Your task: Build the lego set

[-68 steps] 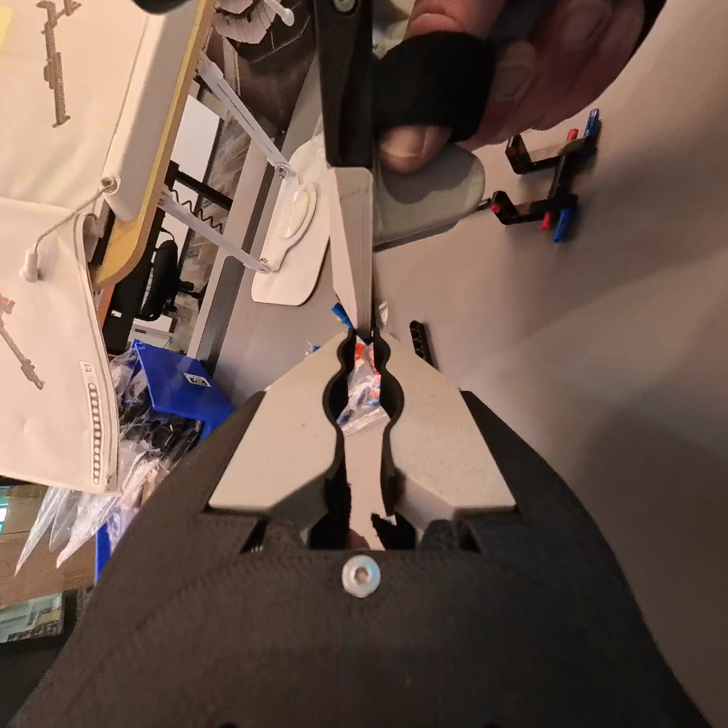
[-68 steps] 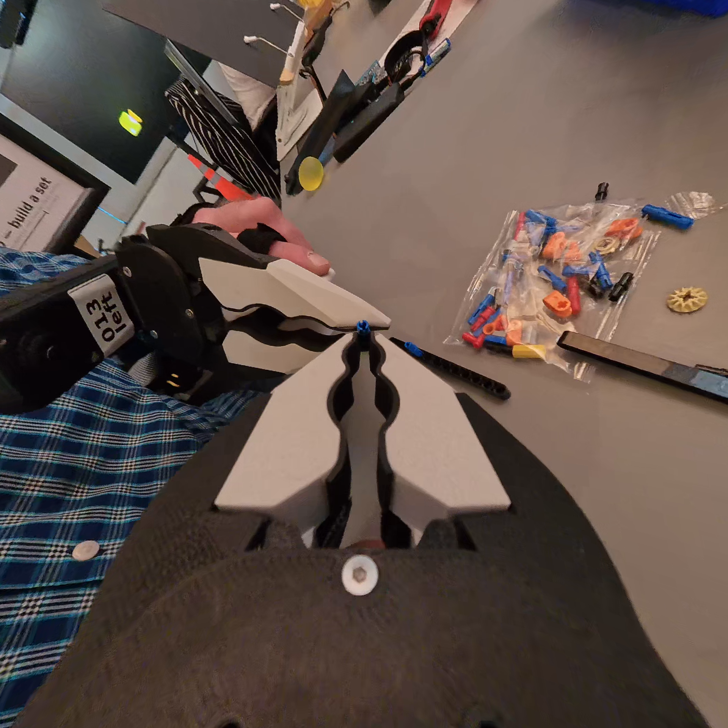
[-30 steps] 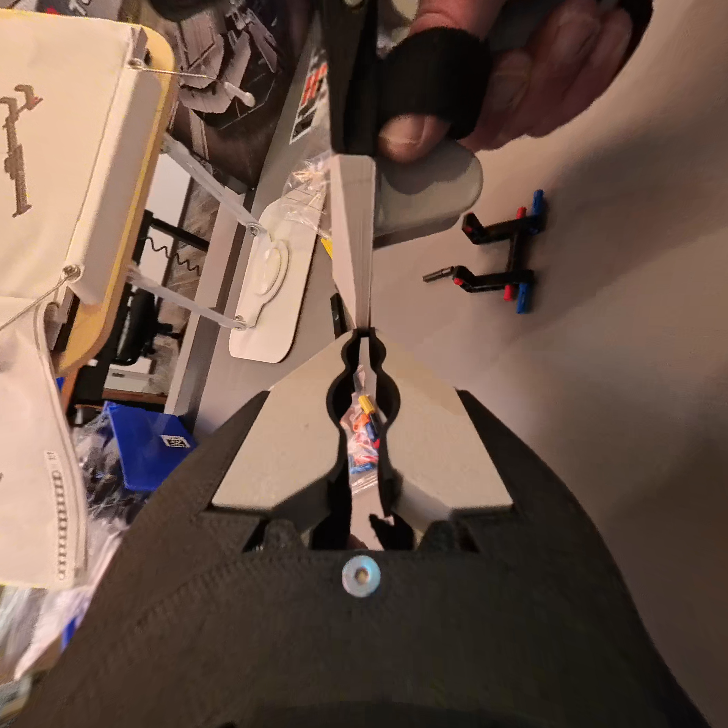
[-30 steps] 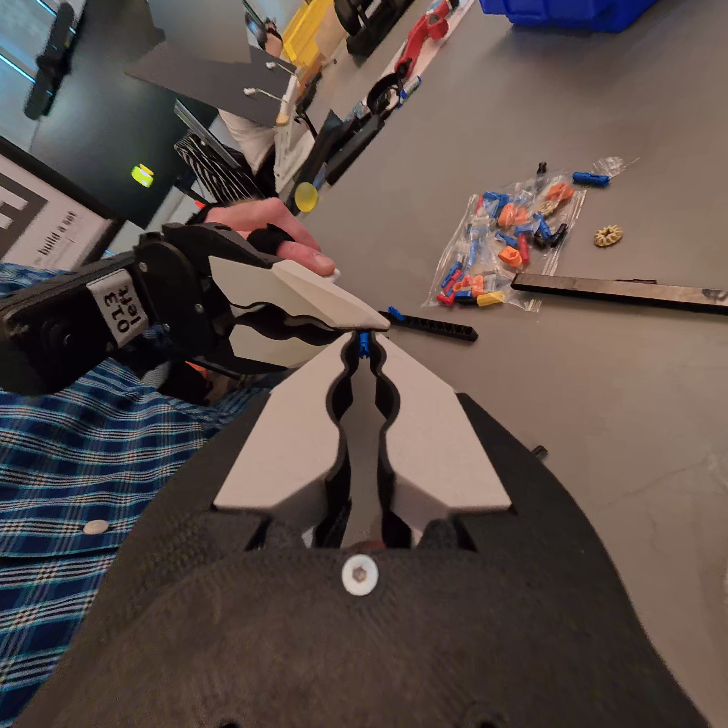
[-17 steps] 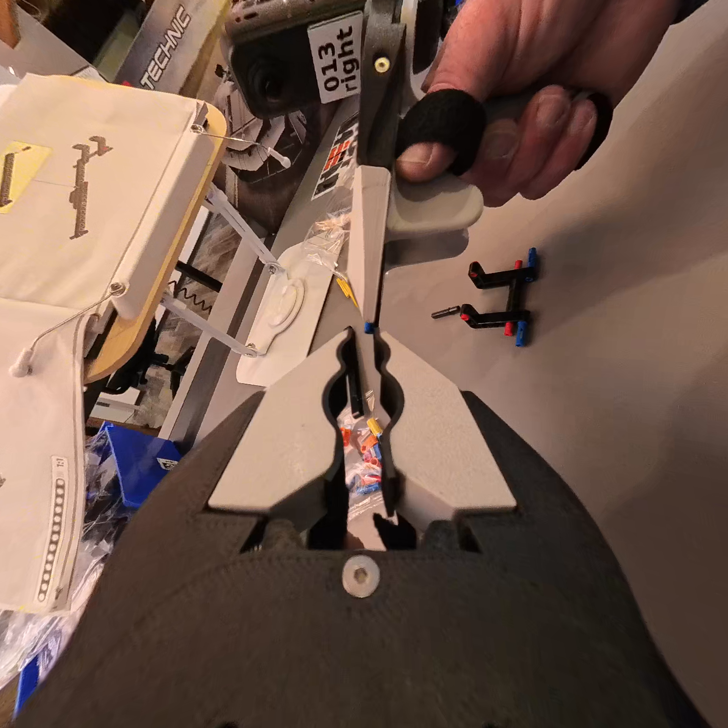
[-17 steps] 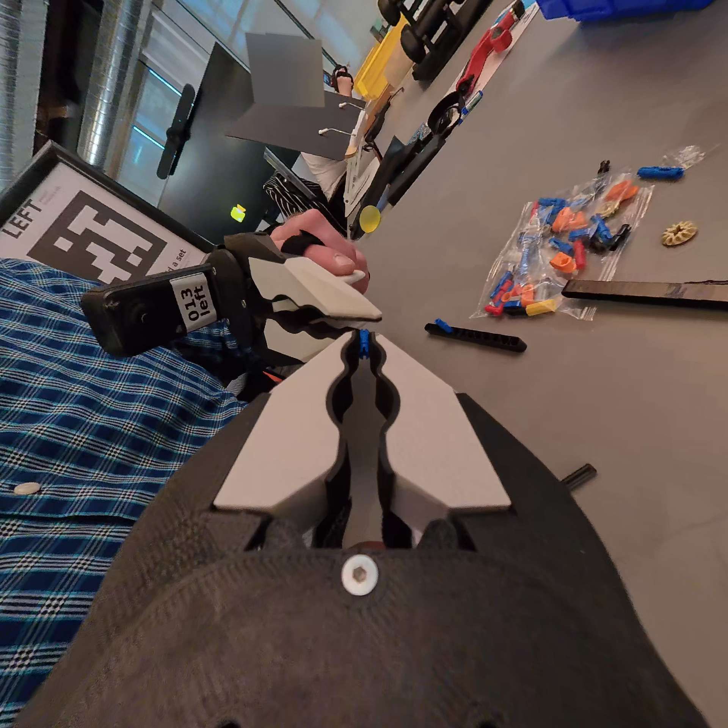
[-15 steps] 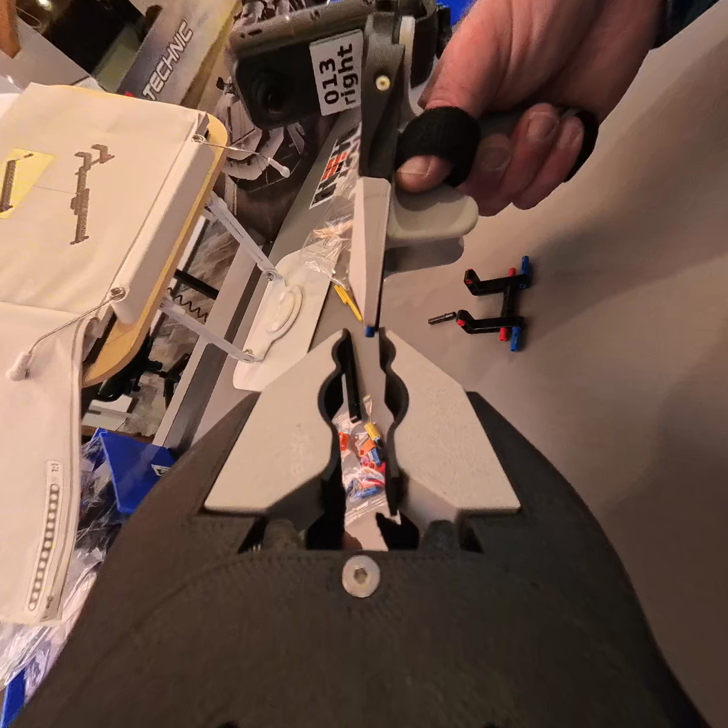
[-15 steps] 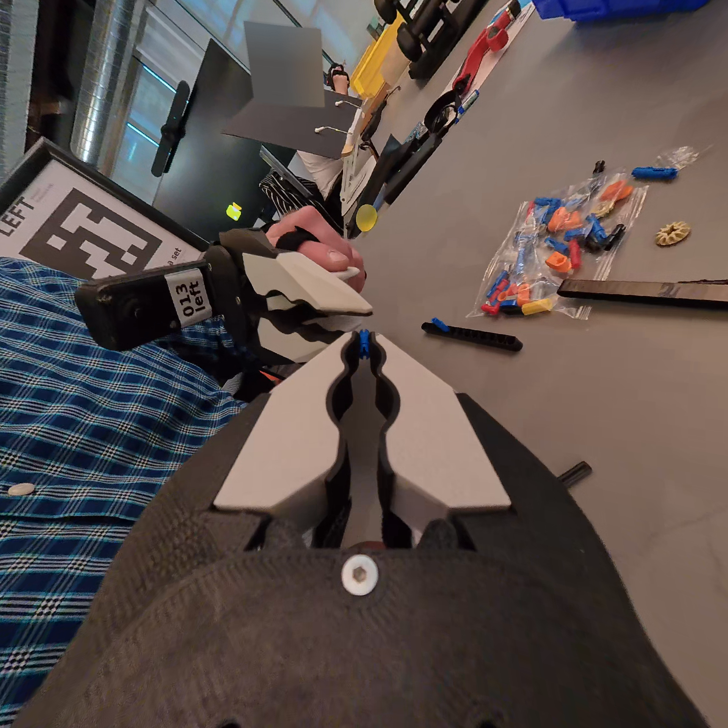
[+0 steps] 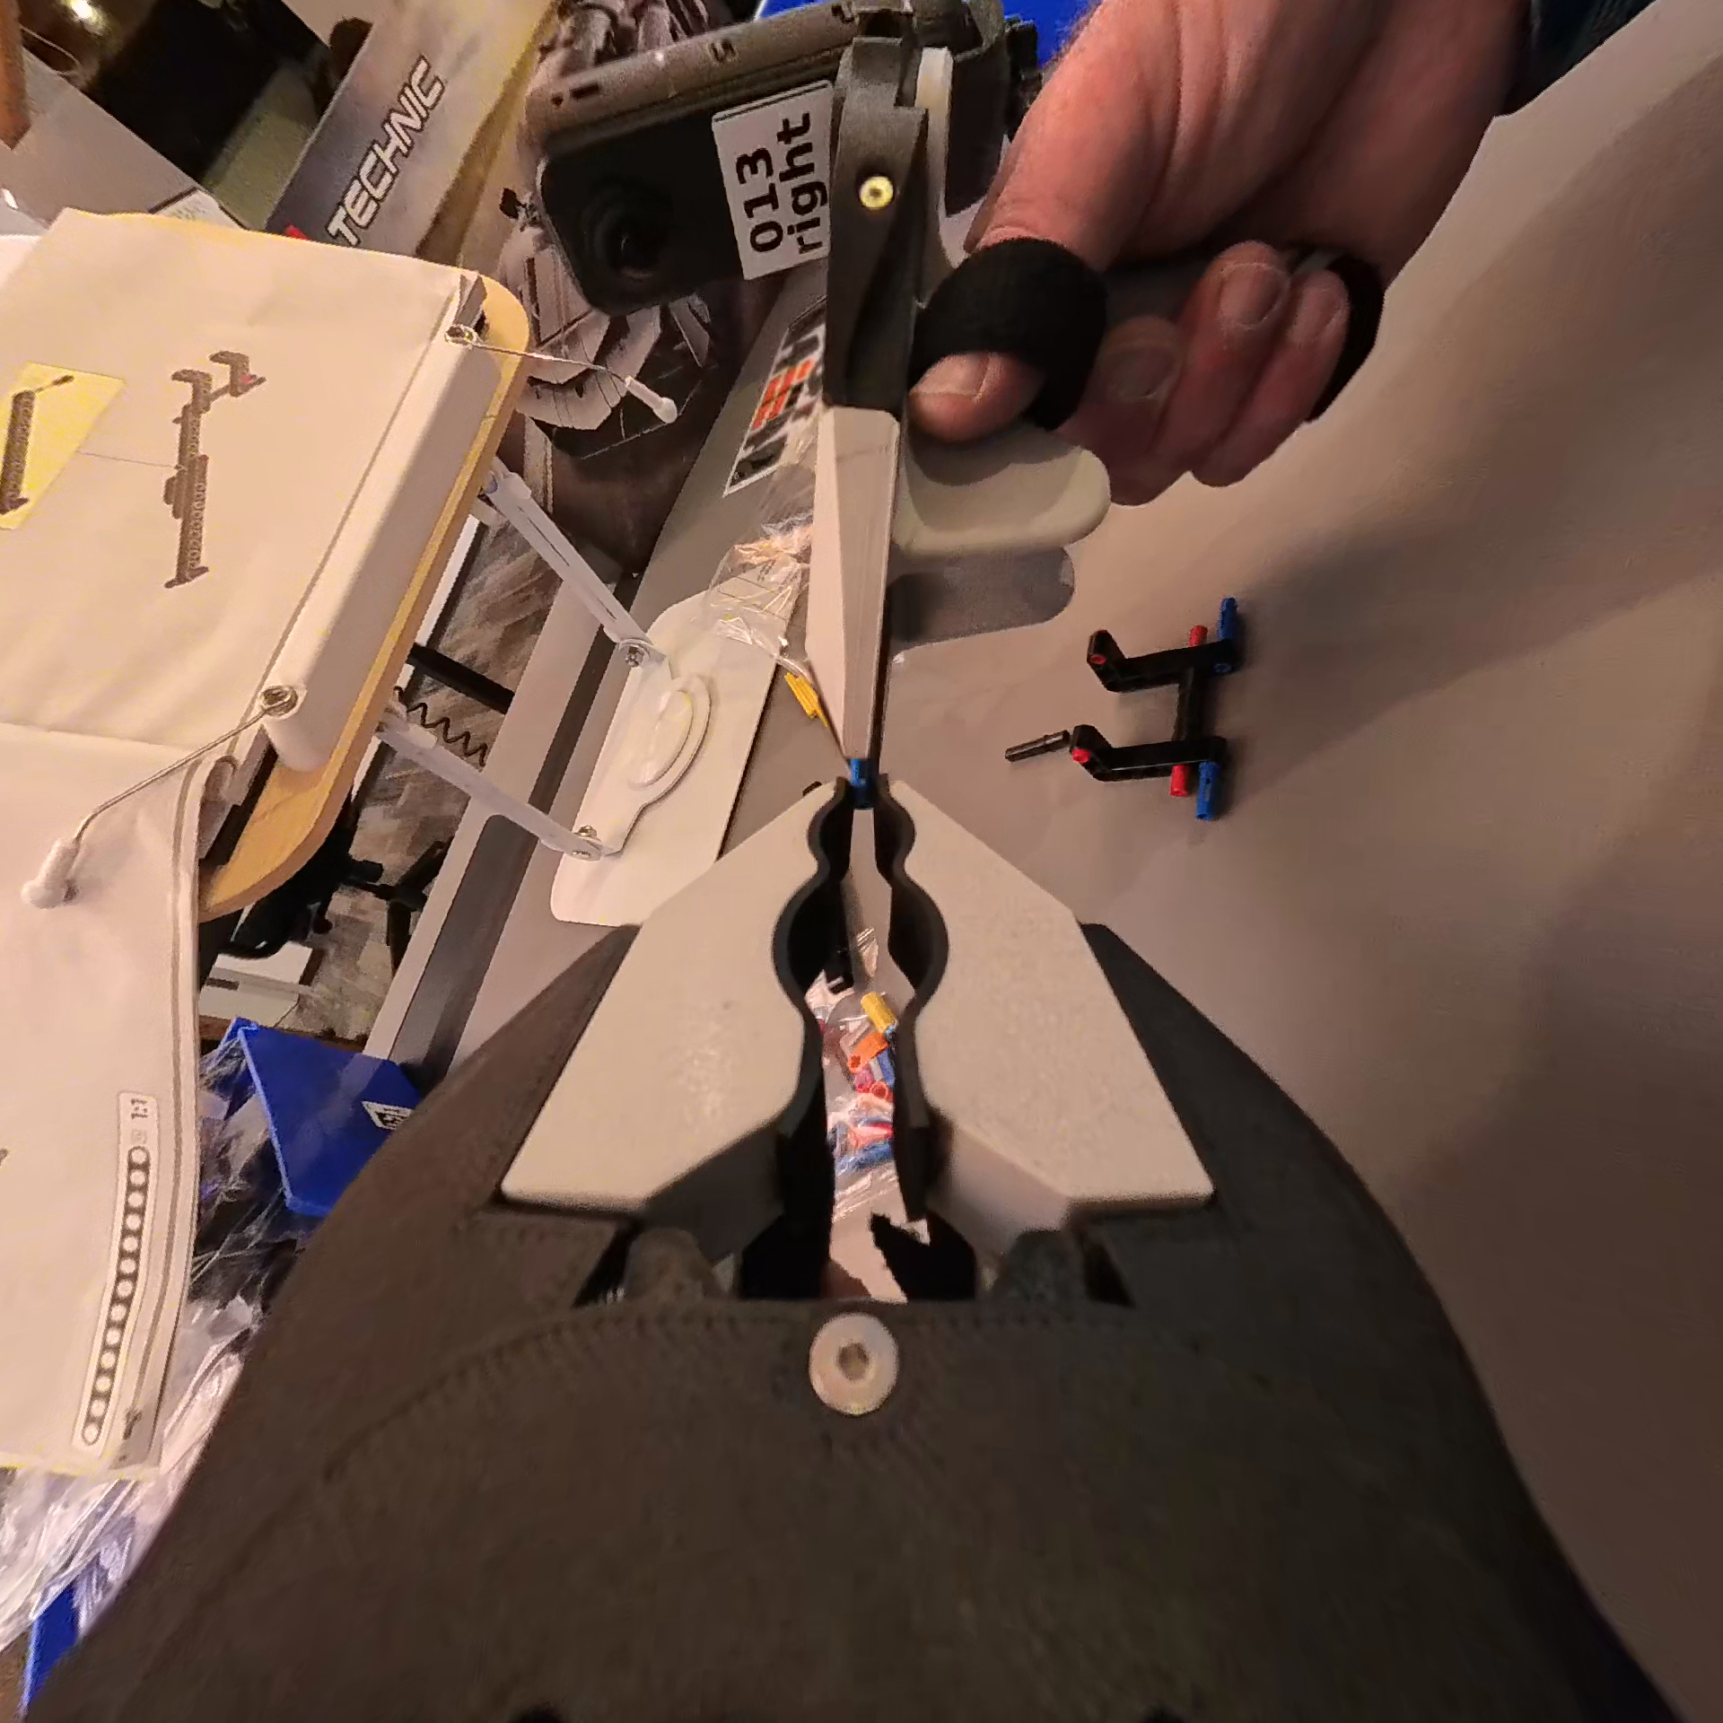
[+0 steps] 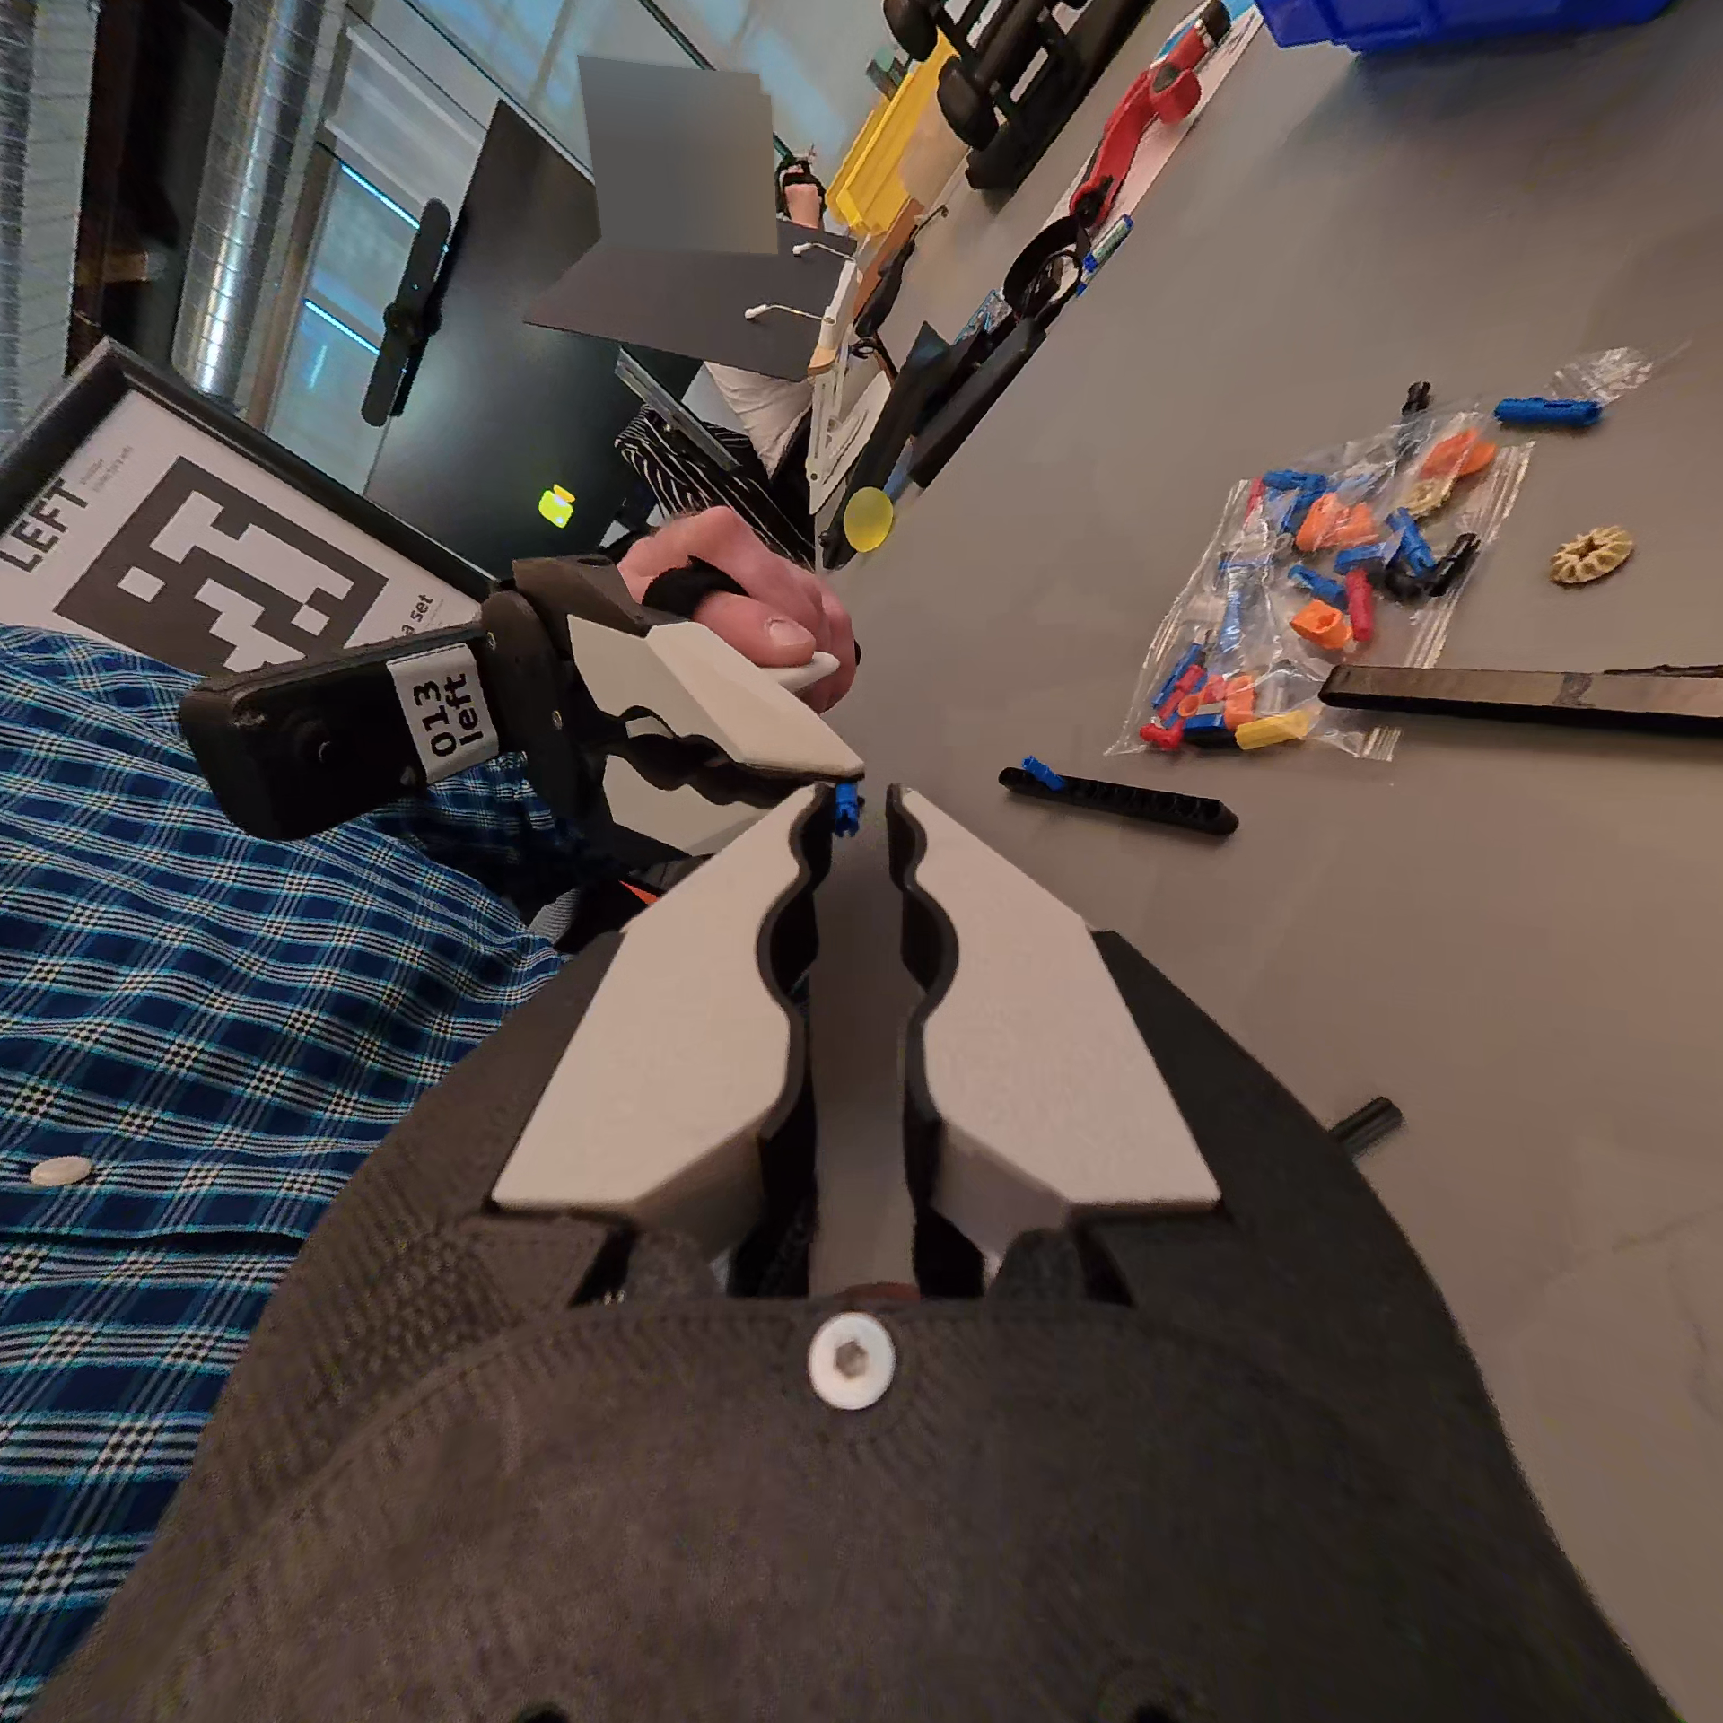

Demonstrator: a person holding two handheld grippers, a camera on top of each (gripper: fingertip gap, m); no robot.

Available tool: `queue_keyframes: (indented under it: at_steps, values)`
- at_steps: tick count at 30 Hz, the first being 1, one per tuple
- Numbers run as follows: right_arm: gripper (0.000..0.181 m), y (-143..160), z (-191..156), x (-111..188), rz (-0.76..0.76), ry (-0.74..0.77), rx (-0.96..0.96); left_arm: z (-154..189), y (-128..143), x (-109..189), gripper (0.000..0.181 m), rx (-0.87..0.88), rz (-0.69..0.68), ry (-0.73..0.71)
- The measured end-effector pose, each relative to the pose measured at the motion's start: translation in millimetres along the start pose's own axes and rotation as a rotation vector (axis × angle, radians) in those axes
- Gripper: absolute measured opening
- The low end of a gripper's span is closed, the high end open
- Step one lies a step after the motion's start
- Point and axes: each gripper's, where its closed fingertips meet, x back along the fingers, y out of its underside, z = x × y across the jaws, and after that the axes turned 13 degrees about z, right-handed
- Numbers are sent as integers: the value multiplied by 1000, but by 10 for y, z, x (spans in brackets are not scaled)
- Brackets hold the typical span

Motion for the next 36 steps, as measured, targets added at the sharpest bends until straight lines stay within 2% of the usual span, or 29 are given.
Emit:
queue_keyframes:
  at_steps: [8, 24, 26, 30, 36]
  values:
    - [3, -14, -51, -5, -1, -16, 24, -26, -2, 37, 1, -4, -1, -23]
    - [2, -17, -54, -13, -13, -1, 59, -3, 36, 83, 1, 62, -6, -41]
    - [1, -15, -51, -22, -17, 7, 79, 5, 55, 97, 10, 92, -15, -38]
    - [1, 20, 63, -41, -95, 96, 219, 14, 227, 238, 23, 168, -97, -45]
    - [1, 110, 251, -183, -313, 203, 486, 235, 857, 481, 36, 355, -341, 7]
